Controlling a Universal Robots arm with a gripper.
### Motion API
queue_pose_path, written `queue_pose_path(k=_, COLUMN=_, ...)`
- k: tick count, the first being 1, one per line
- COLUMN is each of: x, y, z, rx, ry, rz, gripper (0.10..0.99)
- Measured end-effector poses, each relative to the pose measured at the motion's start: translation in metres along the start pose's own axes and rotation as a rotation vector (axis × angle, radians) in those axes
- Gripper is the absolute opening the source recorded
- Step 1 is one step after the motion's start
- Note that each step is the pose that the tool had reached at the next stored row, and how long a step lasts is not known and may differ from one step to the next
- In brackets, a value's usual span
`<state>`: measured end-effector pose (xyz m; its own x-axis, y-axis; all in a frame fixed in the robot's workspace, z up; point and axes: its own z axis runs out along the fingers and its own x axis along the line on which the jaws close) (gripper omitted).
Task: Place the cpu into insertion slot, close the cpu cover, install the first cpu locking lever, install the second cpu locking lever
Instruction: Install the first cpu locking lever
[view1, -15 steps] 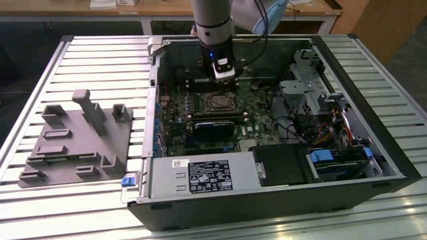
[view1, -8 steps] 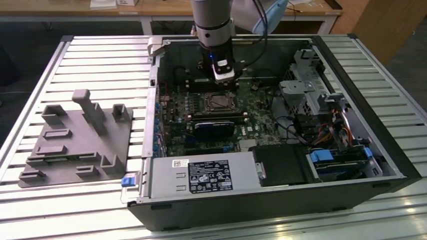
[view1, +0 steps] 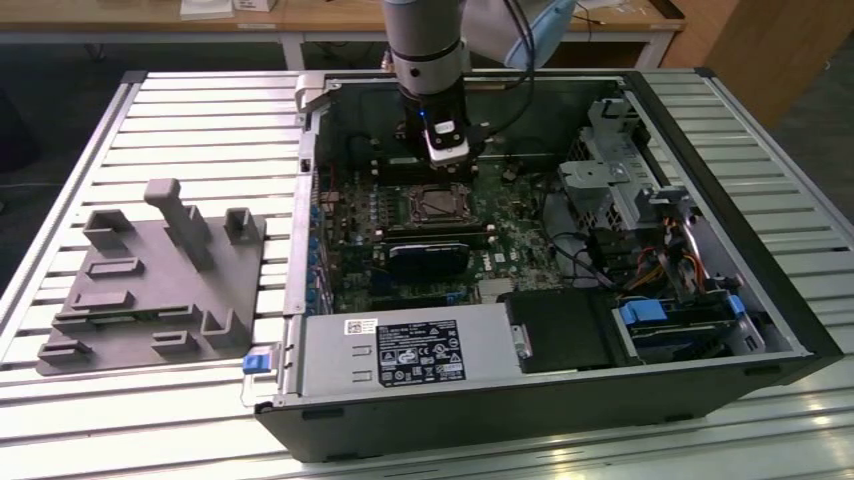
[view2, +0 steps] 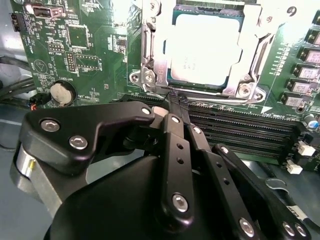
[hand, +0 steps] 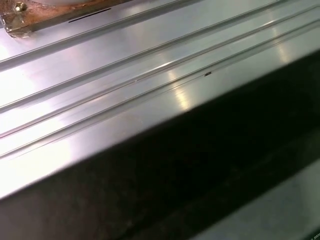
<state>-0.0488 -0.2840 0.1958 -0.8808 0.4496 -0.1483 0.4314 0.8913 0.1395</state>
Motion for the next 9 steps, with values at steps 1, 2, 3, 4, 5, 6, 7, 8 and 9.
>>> queue_pose_path(k=1, x=0.0, y=0.0, z=0.0003, rx=0.001, ry=-0.0004, rz=0.001, gripper=0.106)
queue_pose_path(k=2, x=-0.0001, y=0.0, z=0.0004, rx=0.001, ry=-0.0007, rz=0.001, gripper=0.106)
queue_pose_path(k=3, x=-0.0002, y=0.0, z=0.0007, rx=0.001, ry=-0.0009, rz=0.002, gripper=0.106)
queue_pose_path(k=4, x=-0.0003, y=0.0002, z=0.0011, rx=0.001, ry=-0.001, rz=0.003, gripper=0.106)
queue_pose_path(k=5, x=-0.0004, y=0.0002, z=0.0013, rx=0.001, ry=-0.001, rz=0.003, gripper=0.106)
queue_pose_path(k=6, x=-0.0006, y=0.0001, z=0.0013, rx=0.001, ry=-0.001, rz=0.004, gripper=0.106)
queue_pose_path(k=7, x=-0.0007, y=0.0001, z=0.0014, rx=0.002, ry=-0.0011, rz=0.004, gripper=0.106)
queue_pose_path(k=8, x=-0.0009, y=0.0, z=0.0015, rx=0.002, ry=-0.0012, rz=0.004, gripper=0.106)
queue_pose_path(k=9, x=-0.0011, y=-0.0001, z=0.0016, rx=0.002, ry=-0.0012, rz=0.004, gripper=0.106)
